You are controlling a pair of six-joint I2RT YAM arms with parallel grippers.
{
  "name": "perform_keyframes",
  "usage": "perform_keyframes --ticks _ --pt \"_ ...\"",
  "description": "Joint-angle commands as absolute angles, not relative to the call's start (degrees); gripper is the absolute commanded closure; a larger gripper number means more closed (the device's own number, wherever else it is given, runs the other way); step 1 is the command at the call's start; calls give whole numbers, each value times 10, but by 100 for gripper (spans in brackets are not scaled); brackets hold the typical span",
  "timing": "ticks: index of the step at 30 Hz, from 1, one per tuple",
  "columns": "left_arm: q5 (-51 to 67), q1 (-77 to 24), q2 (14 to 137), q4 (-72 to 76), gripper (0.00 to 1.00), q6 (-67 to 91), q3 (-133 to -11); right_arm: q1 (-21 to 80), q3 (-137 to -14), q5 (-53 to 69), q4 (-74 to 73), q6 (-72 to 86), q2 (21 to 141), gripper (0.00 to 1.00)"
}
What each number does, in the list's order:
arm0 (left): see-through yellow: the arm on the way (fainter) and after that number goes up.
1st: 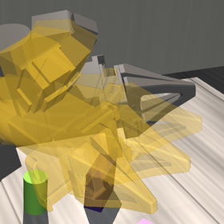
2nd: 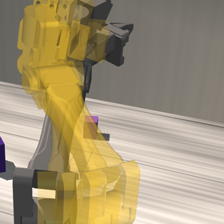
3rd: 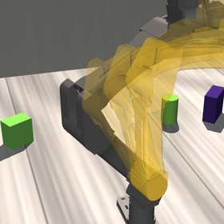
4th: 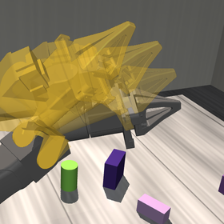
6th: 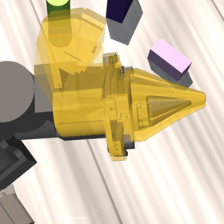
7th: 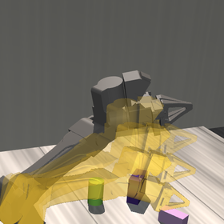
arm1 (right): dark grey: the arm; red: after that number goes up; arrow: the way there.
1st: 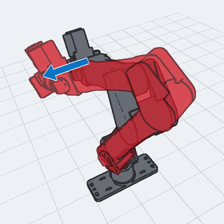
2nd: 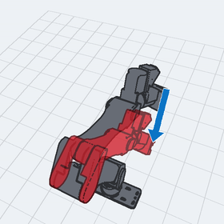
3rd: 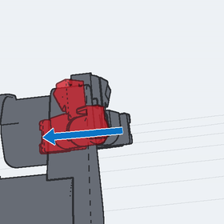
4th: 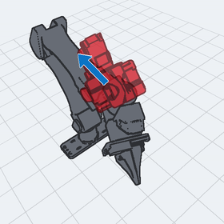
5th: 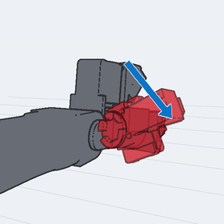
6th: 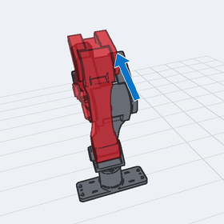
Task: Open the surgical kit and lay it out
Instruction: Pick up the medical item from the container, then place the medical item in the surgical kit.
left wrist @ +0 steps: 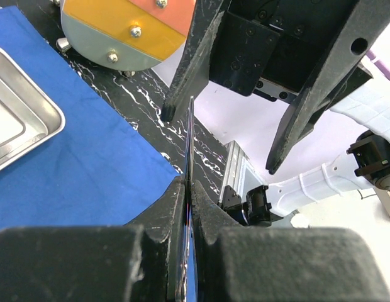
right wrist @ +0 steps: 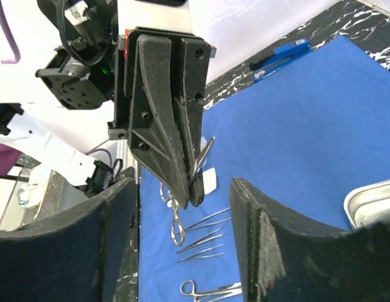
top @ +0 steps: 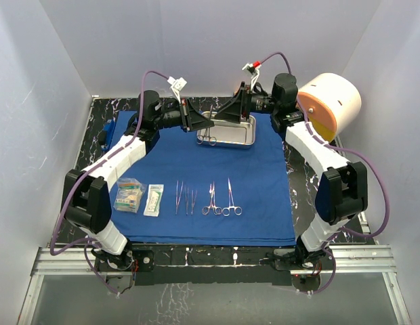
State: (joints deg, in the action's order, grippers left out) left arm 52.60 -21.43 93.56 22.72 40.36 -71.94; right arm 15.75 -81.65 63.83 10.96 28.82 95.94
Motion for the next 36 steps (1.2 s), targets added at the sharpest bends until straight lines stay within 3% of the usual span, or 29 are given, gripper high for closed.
perform_keyframes --ticks 1,10,22,32,36 --pt "543 -213 891 266 100 419 -710 170 -836 645 200 348 961 45" --pt "545 -213 889 274 100 427 -705 183 -860 639 209 367 986 52" --pt "543 -213 884 275 100 428 -693 185 -868 641 231 393 994 76" --pt "543 -213 885 275 100 428 -687 186 -876 630 230 404 1015 89" --pt "543 -213 884 275 100 428 -687 186 -880 628 223 404 1016 100"
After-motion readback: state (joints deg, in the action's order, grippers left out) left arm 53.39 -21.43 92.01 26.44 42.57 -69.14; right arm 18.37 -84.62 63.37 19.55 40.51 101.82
